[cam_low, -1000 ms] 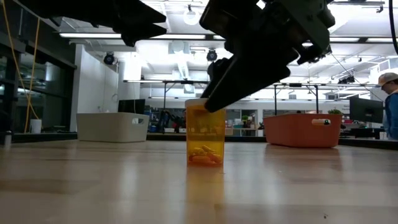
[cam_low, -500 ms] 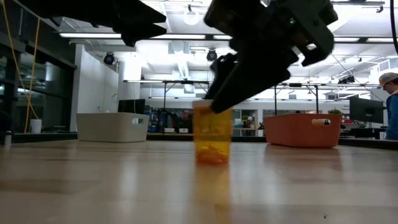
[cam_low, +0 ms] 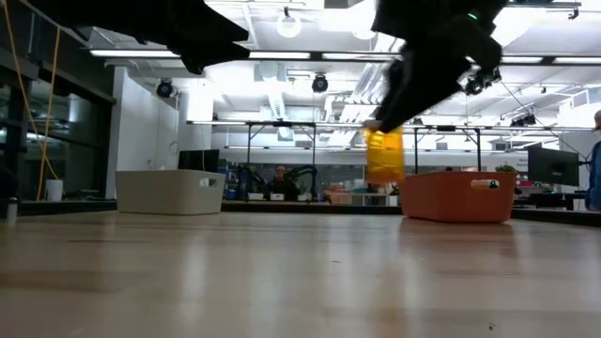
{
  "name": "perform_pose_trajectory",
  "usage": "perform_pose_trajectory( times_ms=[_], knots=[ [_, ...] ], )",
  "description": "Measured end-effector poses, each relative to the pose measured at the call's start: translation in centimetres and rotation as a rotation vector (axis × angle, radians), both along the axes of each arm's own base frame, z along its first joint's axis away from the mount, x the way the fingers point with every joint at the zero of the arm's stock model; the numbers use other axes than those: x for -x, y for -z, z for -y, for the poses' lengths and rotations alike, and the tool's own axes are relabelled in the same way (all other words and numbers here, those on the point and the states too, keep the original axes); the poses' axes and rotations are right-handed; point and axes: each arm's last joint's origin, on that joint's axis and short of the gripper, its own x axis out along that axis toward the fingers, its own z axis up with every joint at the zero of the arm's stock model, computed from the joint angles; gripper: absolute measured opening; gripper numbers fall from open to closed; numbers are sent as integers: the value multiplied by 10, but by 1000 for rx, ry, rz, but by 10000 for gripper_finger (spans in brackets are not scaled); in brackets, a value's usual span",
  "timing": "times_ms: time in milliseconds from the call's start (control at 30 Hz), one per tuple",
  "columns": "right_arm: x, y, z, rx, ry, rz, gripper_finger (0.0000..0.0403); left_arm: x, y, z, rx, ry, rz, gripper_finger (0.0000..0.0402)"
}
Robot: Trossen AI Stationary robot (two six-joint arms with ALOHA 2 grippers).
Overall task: Pick and place medicine bottles into bin by pill shape (circle, oval)
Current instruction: Put the orange capsule bottle into the orange bin
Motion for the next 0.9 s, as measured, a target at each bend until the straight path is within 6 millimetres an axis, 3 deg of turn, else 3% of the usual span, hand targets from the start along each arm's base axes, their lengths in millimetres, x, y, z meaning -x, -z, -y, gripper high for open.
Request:
perform_pose_trajectory(
  times_ms=[200,367,500,633,900],
  knots=[
    [65,12,22,-18,214,113,192,-1,-1,4,-3,23,6,245],
    [101,-1,36,22,319,363,193,-1,-5,5,-18,25,53,245],
    [111,-24,46,78,301,589,193,-2,-8,4,-45,23,76,245],
    [114,-40,55,80,268,703,193,-1,-8,3,-62,-32,64,245],
    [105,-40,60,-82,73,720,193,-1,-6,1,-75,-82,43,245]
  ],
)
